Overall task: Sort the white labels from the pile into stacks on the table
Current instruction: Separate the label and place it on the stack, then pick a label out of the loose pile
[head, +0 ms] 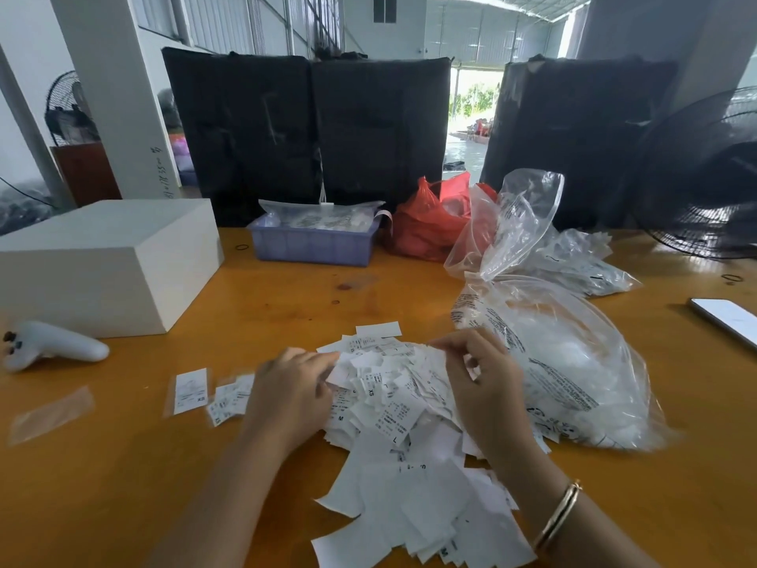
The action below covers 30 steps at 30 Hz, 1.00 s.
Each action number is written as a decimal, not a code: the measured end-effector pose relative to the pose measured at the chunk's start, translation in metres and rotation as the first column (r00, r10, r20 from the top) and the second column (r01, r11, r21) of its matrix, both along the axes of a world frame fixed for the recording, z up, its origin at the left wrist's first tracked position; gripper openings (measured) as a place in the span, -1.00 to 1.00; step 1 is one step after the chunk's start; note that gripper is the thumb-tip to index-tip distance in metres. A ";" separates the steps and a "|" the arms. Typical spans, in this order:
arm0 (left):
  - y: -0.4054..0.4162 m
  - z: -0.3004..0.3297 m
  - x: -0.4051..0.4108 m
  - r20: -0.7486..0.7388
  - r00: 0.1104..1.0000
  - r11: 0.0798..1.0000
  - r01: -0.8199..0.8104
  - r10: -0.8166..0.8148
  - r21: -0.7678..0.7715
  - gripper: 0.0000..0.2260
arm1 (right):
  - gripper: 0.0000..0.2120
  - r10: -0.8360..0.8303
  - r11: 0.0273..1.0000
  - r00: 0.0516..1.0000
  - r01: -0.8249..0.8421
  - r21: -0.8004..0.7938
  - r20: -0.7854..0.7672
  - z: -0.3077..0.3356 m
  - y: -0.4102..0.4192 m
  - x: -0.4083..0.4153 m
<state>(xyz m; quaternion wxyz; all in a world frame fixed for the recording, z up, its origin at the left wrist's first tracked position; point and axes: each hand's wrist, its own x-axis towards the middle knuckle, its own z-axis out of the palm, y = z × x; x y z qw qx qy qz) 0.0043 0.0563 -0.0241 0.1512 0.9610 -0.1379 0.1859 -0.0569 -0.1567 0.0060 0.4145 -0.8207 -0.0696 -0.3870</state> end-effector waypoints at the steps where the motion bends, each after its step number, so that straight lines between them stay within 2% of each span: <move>1: 0.000 -0.001 0.000 -0.006 1.000 1.000 -0.005 0.005 0.012 -0.63 | -0.78 -0.052 0.996 0.997 0.055 -0.065 0.055 0.001 -0.003 0.001; 4: -0.001 0.000 -0.001 0.029 1.000 1.000 -0.011 0.012 -0.021 -0.67 | -0.85 -0.205 0.945 0.966 0.237 -0.225 0.157 0.005 -0.018 0.004; 6: -0.003 0.002 -0.003 0.044 0.999 0.998 -0.007 0.010 -0.058 -0.69 | -0.85 -0.310 0.900 0.942 0.335 -0.279 0.130 0.006 -0.030 0.006; 8: -0.004 0.003 -0.004 0.028 1.000 0.995 0.007 -0.004 -0.101 -0.69 | -0.82 -0.415 0.852 0.910 0.392 -0.347 0.008 0.003 -0.040 0.008; 12: -0.002 0.003 -0.006 -0.002 1.000 0.987 0.004 -0.005 -0.161 -0.67 | -0.68 -0.548 0.798 0.773 0.367 -0.478 -0.319 -0.004 -0.050 0.012; 15: -0.003 0.004 -0.005 0.029 0.999 0.987 -0.018 0.023 -0.160 -0.69 | -0.70 -0.557 0.790 0.726 0.314 -0.527 -0.402 -0.007 -0.051 0.013; 17: -0.004 0.006 -0.006 0.053 0.998 0.985 -0.027 0.036 -0.171 -0.71 | -0.71 -0.500 0.822 0.754 0.259 -0.507 -0.427 -0.007 -0.049 0.013; 20: -0.006 0.011 -0.010 0.153 0.988 0.967 0.012 0.027 -0.254 -0.73 | -0.68 -0.356 0.914 0.821 0.206 -0.350 -0.446 -0.007 -0.045 0.014; 23: -0.011 0.017 -0.015 0.299 0.954 0.944 0.129 -0.034 -0.305 -0.76 | -0.67 -0.369 0.923 0.857 0.291 -0.253 -0.361 -0.001 -0.051 0.014; 25: -0.016 0.022 -0.020 0.361 0.929 0.927 0.209 -0.088 -0.312 -0.76 | -0.64 -0.492 0.859 0.794 0.379 -0.343 -0.356 0.003 -0.060 0.012; 27: -0.023 0.023 -0.025 0.392 0.908 0.907 0.281 -0.146 -0.312 -0.77 | -0.66 -0.630 0.744 0.674 0.381 -0.549 -0.385 0.002 -0.068 0.011; 29: -0.032 0.023 -0.031 0.341 0.916 0.863 0.338 -0.210 -0.377 -0.78 | -0.74 -0.672 0.696 0.600 0.310 -0.648 -0.435 0.001 -0.068 0.010; 30: -0.038 0.023 -0.035 0.289 0.927 0.830 0.350 -0.240 -0.434 -0.77 | -0.75 -0.668 0.695 0.596 0.287 -0.660 -0.445 -0.001 -0.069 0.010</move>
